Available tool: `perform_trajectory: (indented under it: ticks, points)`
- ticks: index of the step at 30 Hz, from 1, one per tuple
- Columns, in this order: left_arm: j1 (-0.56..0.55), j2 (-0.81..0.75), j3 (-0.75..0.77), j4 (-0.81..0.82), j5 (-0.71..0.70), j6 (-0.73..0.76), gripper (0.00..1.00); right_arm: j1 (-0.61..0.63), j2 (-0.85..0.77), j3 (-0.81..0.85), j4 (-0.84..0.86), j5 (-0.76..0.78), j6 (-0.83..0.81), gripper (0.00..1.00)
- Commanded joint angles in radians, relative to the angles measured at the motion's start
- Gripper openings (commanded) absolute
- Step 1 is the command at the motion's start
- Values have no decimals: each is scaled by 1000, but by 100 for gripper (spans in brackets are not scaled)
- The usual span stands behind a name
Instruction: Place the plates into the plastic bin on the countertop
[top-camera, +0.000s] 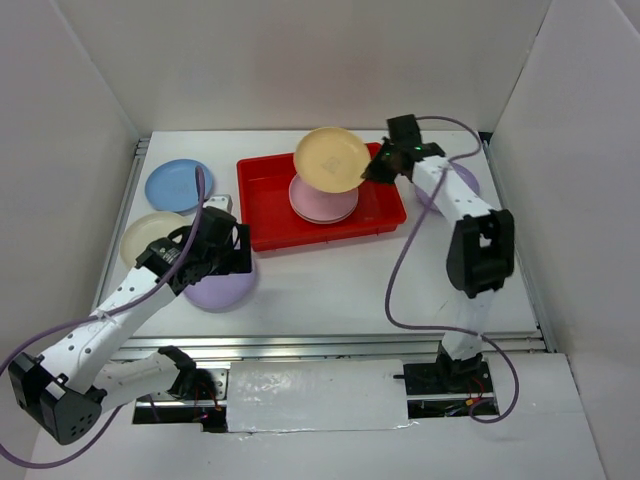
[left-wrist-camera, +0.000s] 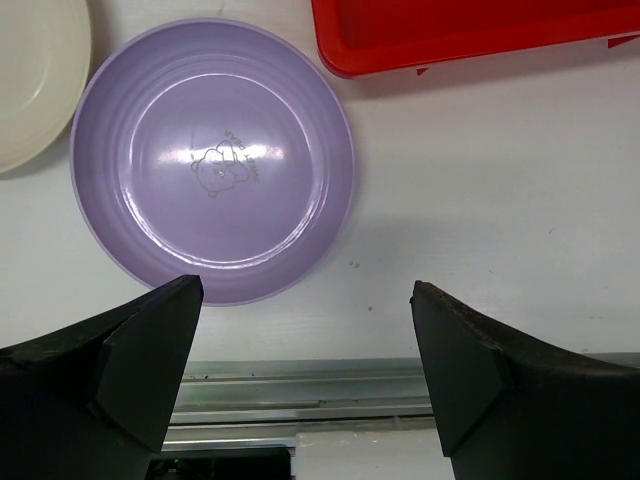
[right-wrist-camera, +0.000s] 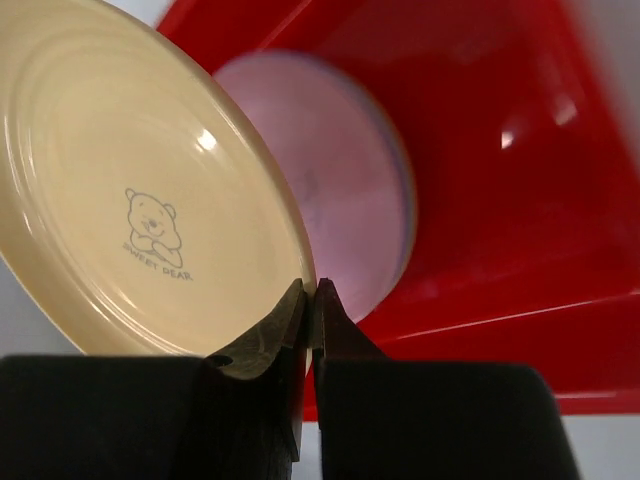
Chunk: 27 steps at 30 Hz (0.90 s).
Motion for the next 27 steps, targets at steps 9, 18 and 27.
perform_trajectory:
  ticks: [9, 18, 27]
  points:
    - [28, 11, 10, 20, 14, 3, 99, 104, 219, 283, -201, 5, -39, 0]
    - [29, 9, 6, 28, 34, 11, 99, 85, 152, 224, -198, 34, -64, 54]
    - [26, 3, 3, 27, 36, 7, 99, -66, -241, -149, 1, 75, -84, 100]
